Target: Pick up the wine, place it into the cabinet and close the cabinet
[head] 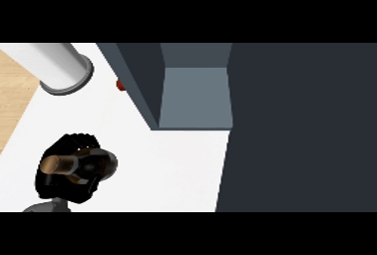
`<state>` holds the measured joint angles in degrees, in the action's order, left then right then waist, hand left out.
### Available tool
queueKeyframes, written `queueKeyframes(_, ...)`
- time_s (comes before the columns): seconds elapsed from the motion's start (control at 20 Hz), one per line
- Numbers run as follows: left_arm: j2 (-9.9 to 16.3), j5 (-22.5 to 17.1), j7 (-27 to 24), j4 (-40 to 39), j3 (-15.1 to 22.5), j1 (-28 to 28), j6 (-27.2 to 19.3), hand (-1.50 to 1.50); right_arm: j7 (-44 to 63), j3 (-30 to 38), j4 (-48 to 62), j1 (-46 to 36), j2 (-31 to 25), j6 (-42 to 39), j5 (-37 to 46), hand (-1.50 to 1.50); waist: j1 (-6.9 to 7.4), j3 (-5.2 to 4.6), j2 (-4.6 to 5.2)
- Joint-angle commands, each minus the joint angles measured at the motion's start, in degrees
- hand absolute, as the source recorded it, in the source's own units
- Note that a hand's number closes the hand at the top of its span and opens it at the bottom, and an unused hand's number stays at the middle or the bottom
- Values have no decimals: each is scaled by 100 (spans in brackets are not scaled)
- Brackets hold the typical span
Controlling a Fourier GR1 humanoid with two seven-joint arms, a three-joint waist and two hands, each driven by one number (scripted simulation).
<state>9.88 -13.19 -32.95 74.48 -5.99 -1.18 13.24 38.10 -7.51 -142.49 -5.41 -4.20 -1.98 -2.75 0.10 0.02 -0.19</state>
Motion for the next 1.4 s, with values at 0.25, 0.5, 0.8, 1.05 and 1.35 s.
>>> queueKeyframes(0.25,-198,-452,1745,2300,429,439,-221,150,348,346,-601,3,-119,-37,-443,-150,15,1,-1)
queueKeyframes(0.5,-694,334,2094,2532,1106,164,-931,150,-148,257,-284,231,13,-181,-440,-150,-13,1,10)
queueKeyframes(0.8,-917,300,3280,3006,1514,-396,-1225,150,544,153,-728,-52,-45,33,-199,-150,-31,-2,7)
queueKeyframes(1.05,-983,221,3646,3065,2404,-1061,-2329,150,361,241,-638,50,25,-36,-333,-150,-68,-1,4)
queueKeyframes(1.35,-987,270,3788,2765,2592,-1830,-2983,150,-58,302,-412,344,95,-285,-527,-150,-63,1,15)
